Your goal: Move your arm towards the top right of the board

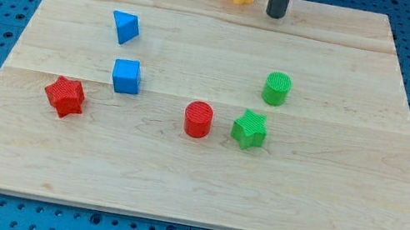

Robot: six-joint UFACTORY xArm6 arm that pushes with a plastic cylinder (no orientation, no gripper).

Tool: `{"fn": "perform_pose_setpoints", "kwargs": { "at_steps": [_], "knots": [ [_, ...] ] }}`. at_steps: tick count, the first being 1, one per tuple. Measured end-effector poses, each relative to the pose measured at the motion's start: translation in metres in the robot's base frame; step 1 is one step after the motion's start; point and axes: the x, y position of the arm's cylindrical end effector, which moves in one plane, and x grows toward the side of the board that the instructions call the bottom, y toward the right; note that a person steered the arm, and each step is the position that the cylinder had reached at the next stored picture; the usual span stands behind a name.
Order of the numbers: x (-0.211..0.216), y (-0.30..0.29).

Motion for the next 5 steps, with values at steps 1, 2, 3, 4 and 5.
{"fn": "perform_pose_setpoints", "kwargs": {
  "at_steps": [1, 2, 3, 4, 5],
  "knots": [
    [-0.001, 0.004],
    [-0.001, 0.013],
    [-0.005, 0.025],
    [-0.019, 0.038],
    [-0.029, 0.049]
  ]
}}
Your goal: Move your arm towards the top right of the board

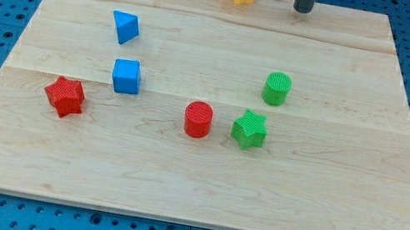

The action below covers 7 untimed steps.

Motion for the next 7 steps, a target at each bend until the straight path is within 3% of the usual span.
{"fn": "perform_pose_setpoints", "kwargs": {
  "at_steps": [7],
  "knots": [
    [0.0042, 0.0056]
  ]
}}
